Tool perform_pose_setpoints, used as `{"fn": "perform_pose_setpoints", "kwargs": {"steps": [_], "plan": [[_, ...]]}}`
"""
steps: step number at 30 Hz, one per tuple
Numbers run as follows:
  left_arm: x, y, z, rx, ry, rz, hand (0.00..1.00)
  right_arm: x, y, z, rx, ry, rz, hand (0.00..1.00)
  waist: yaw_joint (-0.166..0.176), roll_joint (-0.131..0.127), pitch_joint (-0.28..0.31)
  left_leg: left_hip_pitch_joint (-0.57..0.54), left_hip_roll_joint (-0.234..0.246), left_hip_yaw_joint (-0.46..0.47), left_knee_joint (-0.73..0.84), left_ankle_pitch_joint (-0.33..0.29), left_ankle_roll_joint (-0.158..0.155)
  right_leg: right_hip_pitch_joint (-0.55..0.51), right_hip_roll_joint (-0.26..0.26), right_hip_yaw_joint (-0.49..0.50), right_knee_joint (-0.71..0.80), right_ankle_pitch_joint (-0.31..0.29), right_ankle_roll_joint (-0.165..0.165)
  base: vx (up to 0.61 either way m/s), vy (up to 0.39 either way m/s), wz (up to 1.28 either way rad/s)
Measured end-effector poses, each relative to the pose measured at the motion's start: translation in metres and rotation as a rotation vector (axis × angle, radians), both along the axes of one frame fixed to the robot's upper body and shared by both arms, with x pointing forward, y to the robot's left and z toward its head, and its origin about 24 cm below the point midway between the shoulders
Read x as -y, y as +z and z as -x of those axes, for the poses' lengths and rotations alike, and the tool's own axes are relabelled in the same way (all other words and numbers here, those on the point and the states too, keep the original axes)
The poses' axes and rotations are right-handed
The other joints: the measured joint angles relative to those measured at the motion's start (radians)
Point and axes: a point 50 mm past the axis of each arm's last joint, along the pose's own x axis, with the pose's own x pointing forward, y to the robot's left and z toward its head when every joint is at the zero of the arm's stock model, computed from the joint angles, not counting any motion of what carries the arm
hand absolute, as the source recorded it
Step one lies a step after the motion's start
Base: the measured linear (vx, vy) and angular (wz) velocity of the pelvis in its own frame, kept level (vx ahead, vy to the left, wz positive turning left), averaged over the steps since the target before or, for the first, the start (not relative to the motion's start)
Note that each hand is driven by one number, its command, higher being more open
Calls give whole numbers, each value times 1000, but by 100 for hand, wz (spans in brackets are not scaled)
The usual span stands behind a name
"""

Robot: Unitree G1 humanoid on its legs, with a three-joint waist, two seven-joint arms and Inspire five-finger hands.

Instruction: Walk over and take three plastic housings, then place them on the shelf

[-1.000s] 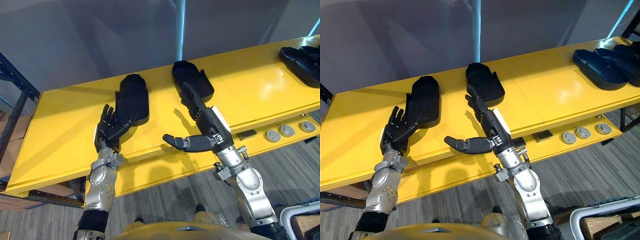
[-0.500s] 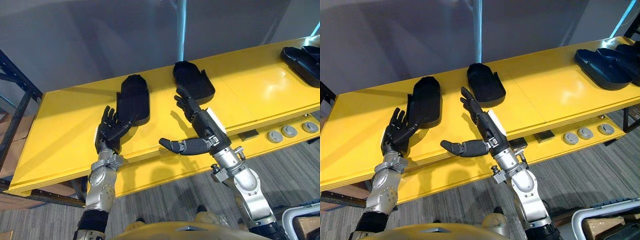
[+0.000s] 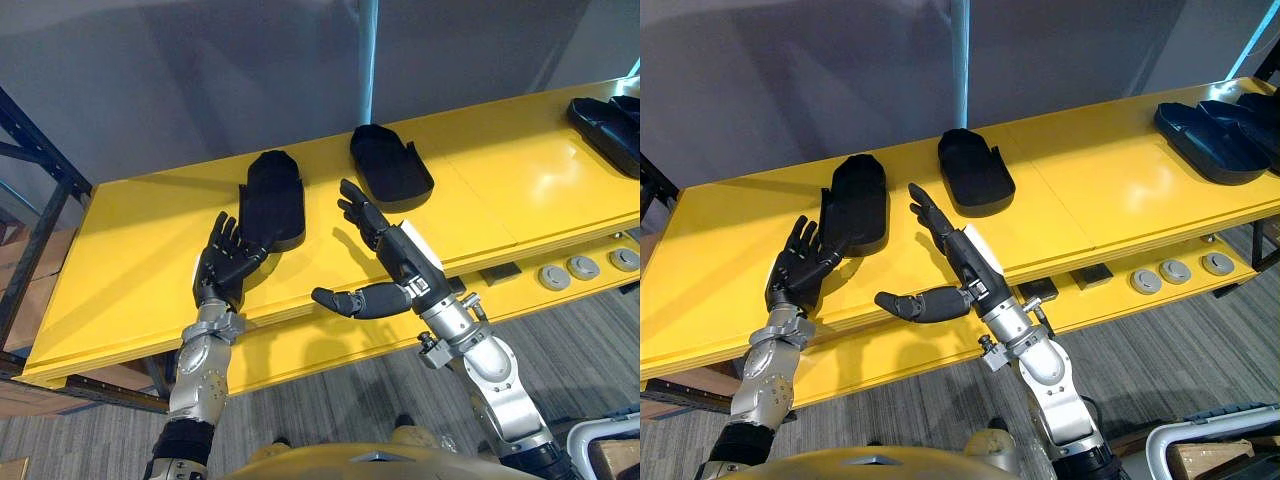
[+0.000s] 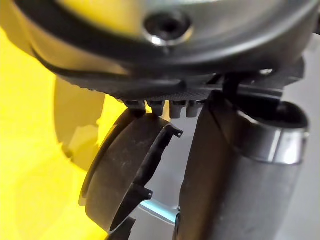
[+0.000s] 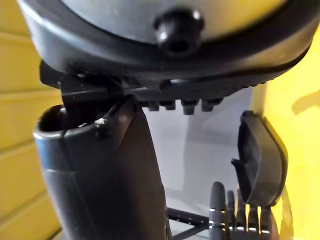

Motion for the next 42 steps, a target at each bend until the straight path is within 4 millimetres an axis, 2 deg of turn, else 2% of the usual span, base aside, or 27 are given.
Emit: {"fn": "perform_pose_setpoints", "kwargs": {"steps": [14, 27, 32, 42], "plan": [[0, -2, -3, -20, -31, -17, 100, -2, 0, 0, -4, 5, 0, 100, 2, -18, -13, 0, -1, -2, 0, 2, 1, 4, -1, -2, -6, 3, 1, 0, 0, 0], [-1, -3, -3, -22, -63, -35, 100, -3, 5, -5, 23, 12, 2, 100, 2, -18, -14, 1, -2, -5, -1, 2, 1, 11, -1, -4, -17, 10, 2, 0, 0, 0], [-2, -3, -3, -18, -84, -17, 100, -1, -2, -7, -10, 3, 11, 100, 4, -19, -14, 1, -2, -7, -1, 3, 2, 12, -2, -7, -17, 10, 2, 0, 0, 0], [0, -4, -3, -13, -115, 23, 100, -2, -3, -7, -11, 3, 11, 100, 3, -19, -14, 1, -3, -8, -1, 3, 2, 14, -2, -9, -17, 10, 2, 0, 0, 0]]}}
